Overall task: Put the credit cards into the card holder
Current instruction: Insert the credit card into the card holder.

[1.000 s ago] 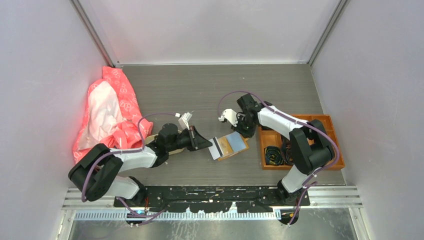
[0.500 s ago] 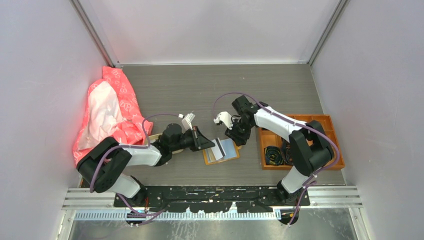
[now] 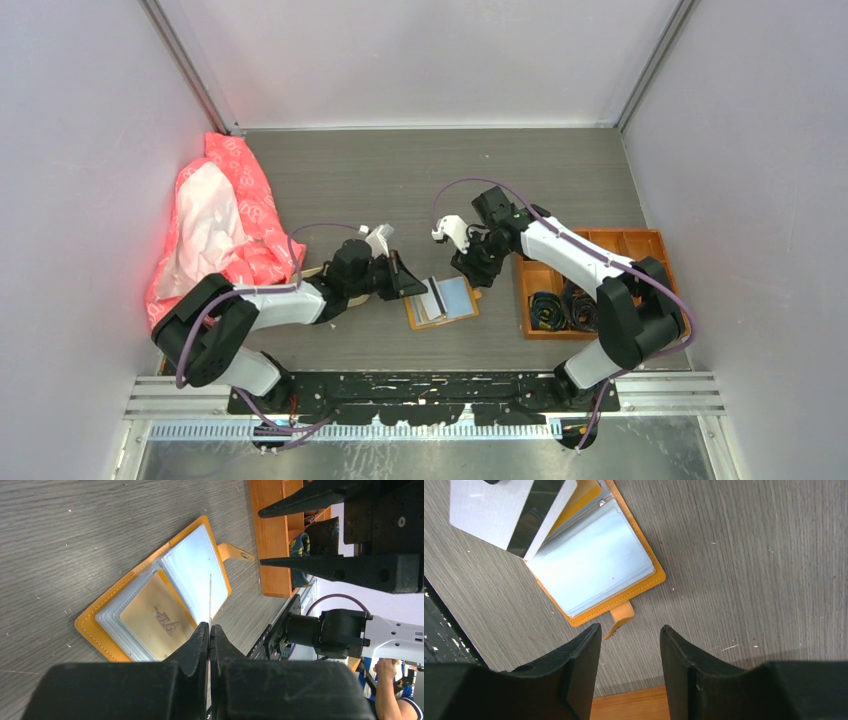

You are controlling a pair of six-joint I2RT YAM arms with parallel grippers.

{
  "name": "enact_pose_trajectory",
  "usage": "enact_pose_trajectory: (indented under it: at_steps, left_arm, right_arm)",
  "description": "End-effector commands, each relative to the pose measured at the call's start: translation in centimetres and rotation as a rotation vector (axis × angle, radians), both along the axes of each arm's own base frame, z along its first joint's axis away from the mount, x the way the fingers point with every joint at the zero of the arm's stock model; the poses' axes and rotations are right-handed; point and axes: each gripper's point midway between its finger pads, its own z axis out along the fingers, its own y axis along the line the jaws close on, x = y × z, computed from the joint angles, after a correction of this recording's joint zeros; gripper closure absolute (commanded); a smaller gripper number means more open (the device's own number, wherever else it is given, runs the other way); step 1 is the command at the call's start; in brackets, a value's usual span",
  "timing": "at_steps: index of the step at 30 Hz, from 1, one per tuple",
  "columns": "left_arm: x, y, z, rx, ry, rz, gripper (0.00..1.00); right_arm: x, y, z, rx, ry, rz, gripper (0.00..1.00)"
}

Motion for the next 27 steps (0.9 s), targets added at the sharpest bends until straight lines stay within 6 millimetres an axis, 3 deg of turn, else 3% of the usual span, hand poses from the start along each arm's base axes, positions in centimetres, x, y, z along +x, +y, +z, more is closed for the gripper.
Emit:
enact_pose_trajectory:
  at_steps: [1,27]
  left_arm:
    - [1.0,-0.9,0.8,0.0,-0.023,-0.007,1.0]
    - [1.5,-0.1,-2.7,0.108,0.069,0.051,1.0]
  right_arm:
    - [0.0,0.9,0.5,0.035,-0.018,0.037,0.48]
    - [-0.8,1.2,-0.2,0.018,0.004,0.075,0.48]
